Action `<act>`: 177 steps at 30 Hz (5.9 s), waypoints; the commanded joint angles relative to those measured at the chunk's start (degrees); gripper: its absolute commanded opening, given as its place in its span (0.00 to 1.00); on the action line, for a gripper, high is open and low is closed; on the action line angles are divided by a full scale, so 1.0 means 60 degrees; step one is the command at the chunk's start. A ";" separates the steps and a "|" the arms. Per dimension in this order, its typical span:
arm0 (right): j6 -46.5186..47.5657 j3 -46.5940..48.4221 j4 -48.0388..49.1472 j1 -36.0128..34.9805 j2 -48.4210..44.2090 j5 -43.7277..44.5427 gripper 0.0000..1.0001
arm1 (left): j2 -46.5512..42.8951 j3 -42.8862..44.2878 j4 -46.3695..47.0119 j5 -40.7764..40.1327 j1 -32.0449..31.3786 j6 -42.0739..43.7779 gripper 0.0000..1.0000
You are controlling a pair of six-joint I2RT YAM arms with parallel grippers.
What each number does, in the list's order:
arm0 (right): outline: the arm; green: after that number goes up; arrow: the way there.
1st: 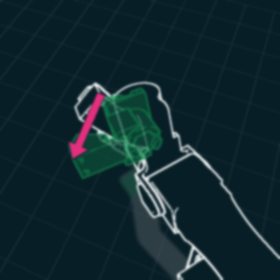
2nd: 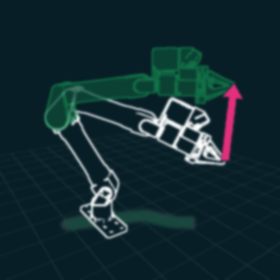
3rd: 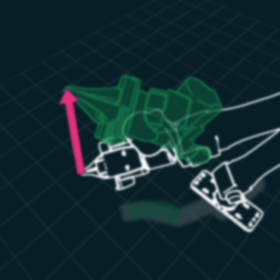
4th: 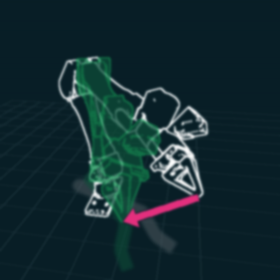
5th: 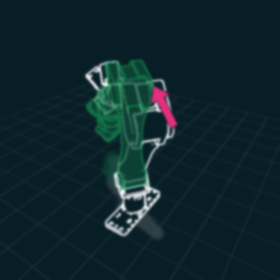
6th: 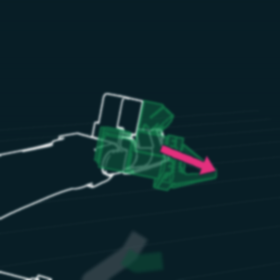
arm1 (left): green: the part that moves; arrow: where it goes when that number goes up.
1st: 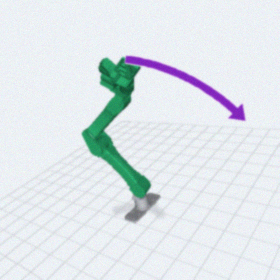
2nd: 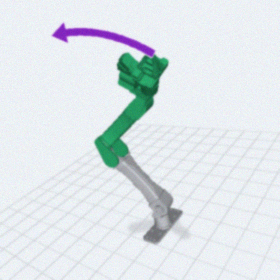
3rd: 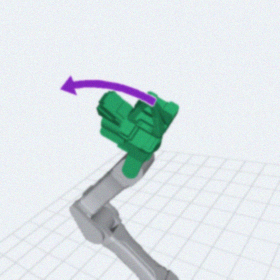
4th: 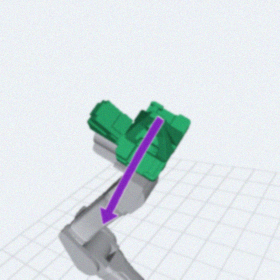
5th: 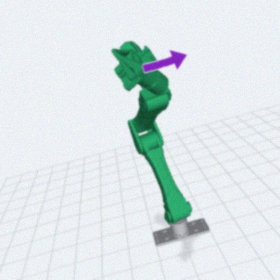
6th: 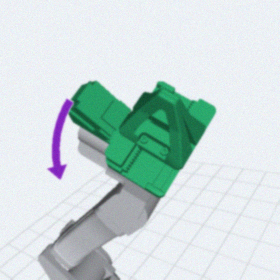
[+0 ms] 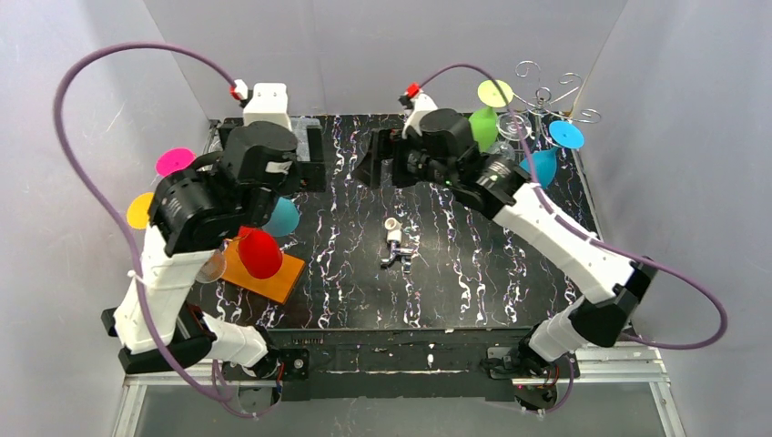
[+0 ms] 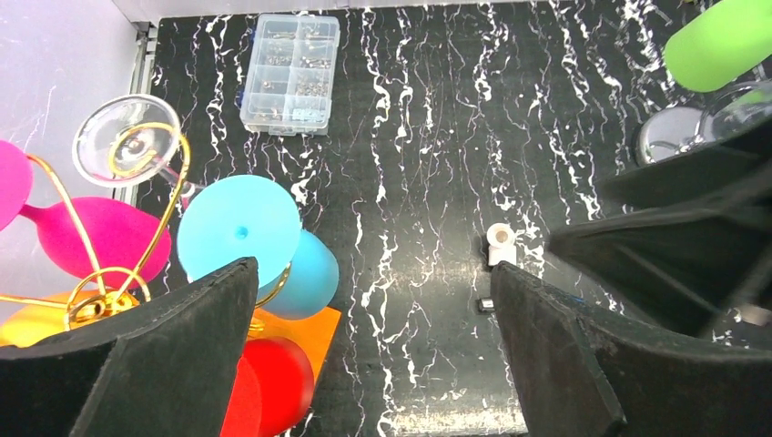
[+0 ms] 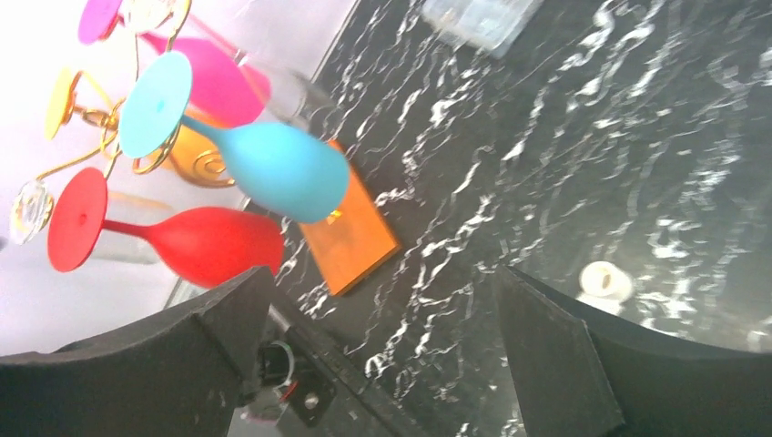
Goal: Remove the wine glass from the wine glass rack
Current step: Pick up the wine glass from the wine rack.
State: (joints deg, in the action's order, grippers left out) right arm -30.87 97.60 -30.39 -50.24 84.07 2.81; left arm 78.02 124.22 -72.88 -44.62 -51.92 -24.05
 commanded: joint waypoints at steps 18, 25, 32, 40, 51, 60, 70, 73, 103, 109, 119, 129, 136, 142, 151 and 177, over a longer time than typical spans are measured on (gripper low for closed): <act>-0.3463 0.1356 0.3986 -0.0881 0.2925 -0.2800 0.77 | -0.1810 -0.0456 -0.0172 -0.0609 -0.0004 -0.0135 0.99; -0.4005 0.2085 0.4400 -0.0932 0.3639 -0.2691 0.60 | -0.2067 -0.0692 -0.0169 -0.0625 -0.0009 -0.0308 0.99; -0.4376 0.2881 0.4397 -0.0998 0.4390 -0.2809 0.54 | -0.2382 -0.0949 -0.0114 -0.0736 -0.0005 -0.0471 0.99; -0.4723 0.3182 0.4542 -0.1031 0.4713 -0.2759 0.48 | -0.2581 -0.1173 0.0009 -0.0766 -0.0005 -0.0495 0.99; -0.5048 0.3587 0.4641 -0.1090 0.5080 -0.2965 0.39 | -0.2725 -0.1381 0.0084 -0.0821 -0.0004 -0.0510 0.99; -0.5136 0.3582 0.4652 -0.1090 0.5012 -0.2862 0.28 | -0.2833 -0.1506 0.0119 -0.0890 -0.0004 -0.0545 0.99; -0.5316 0.3611 0.4703 -0.1090 0.4917 -0.2869 0.11 | -0.2839 -0.1613 0.0205 -0.0868 -0.0007 -0.0532 0.99; -0.5373 0.3611 0.4734 -0.1090 0.4885 -0.2873 0.10 | -0.2836 -0.1641 0.0223 -0.0854 -0.0004 -0.0561 0.99; -0.7314 0.1195 0.6550 -0.0899 0.3453 -0.2666 0.01 | -0.2789 -0.1732 0.0252 -0.0678 -0.0005 -0.0737 0.99; -0.7426 0.1163 0.6479 -0.0899 0.3441 -0.2824 0.01 | -0.2808 -0.1788 0.0252 -0.0729 -0.0005 -0.0792 0.99; -0.7481 0.0843 0.6488 -0.1010 0.3218 -0.2851 0.01 | -0.2806 -0.1866 0.0294 -0.0766 -0.0014 -0.0796 0.99; -0.7364 0.0885 0.6404 -0.1139 0.3132 -0.2808 0.01 | -0.2822 -0.1969 0.0337 -0.0787 -0.0016 -0.0810 0.99; -0.7320 0.1250 0.6183 -0.1334 0.3374 -0.2811 0.01 | -0.2829 -0.1976 0.0357 -0.0834 -0.0017 -0.0810 0.99; -0.7262 0.1793 0.5992 -0.1452 0.3729 -0.2831 0.01 | -0.2865 -0.2019 0.0365 -0.0876 -0.0007 -0.0810 0.99; -0.7257 0.2524 0.5785 -0.1514 0.4330 -0.2888 0.01 | -0.2917 -0.2031 0.0368 -0.0949 -0.0013 -0.0770 0.99; -0.7144 0.4435 0.5080 -0.0821 0.5637 -0.2491 0.01 | -0.3026 -0.1939 0.0435 -0.0973 -0.0004 -0.0627 0.99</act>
State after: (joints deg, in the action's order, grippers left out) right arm -73.73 121.12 -1.28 -55.81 118.52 -13.02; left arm 60.18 112.22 -70.37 -48.71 -51.92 -27.68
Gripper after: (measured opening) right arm 0.093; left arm 0.993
